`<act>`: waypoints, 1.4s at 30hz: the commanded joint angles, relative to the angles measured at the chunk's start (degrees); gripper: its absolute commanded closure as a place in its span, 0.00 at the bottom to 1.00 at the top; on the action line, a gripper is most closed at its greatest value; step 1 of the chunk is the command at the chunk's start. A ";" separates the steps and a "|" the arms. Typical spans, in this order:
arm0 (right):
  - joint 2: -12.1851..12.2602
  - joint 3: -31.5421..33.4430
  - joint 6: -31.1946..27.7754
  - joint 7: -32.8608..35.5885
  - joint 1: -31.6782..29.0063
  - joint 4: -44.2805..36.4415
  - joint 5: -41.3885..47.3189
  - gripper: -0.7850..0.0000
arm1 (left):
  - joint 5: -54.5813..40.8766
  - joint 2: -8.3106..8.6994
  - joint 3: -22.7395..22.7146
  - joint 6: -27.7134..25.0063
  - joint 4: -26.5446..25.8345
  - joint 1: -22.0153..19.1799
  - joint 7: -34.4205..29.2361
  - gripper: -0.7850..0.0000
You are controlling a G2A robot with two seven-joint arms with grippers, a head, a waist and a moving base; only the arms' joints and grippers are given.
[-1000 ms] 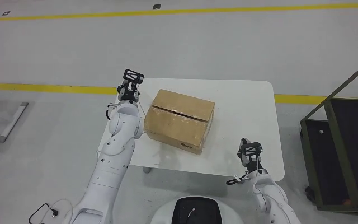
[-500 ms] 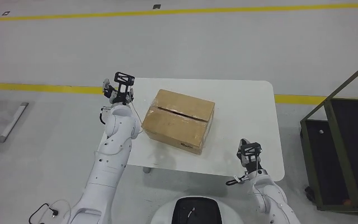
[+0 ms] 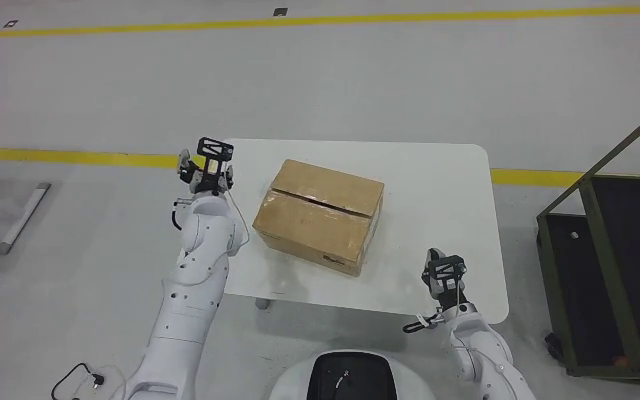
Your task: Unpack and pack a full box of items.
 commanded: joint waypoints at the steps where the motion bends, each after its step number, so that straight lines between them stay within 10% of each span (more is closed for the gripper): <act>1: 0.00 -0.04 -0.24 -0.11 -0.02 -0.25 0.14 1.00 | 0.00 -0.01 0.77 -1.81 -2.46 1.70 0.69 0.00; 15: 0.04 -0.49 -0.72 -0.50 -0.06 -0.58 -0.33 1.00 | 7.63 0.27 2.29 1.43 -1.12 6.90 2.93 0.03; 16: 0.05 -0.48 -0.72 -0.52 -0.07 -0.56 -0.32 1.00 | 7.51 0.29 2.09 1.66 -0.45 6.94 3.44 0.41; 19: 0.07 -0.45 -0.89 -0.50 -0.06 -0.41 -0.28 1.00 | 8.73 0.47 1.88 1.78 1.89 7.05 5.28 1.00; 42: -0.14 -1.33 -0.16 -0.25 1.02 0.58 0.88 1.00 | 9.45 0.54 2.46 0.85 5.81 7.32 8.44 1.00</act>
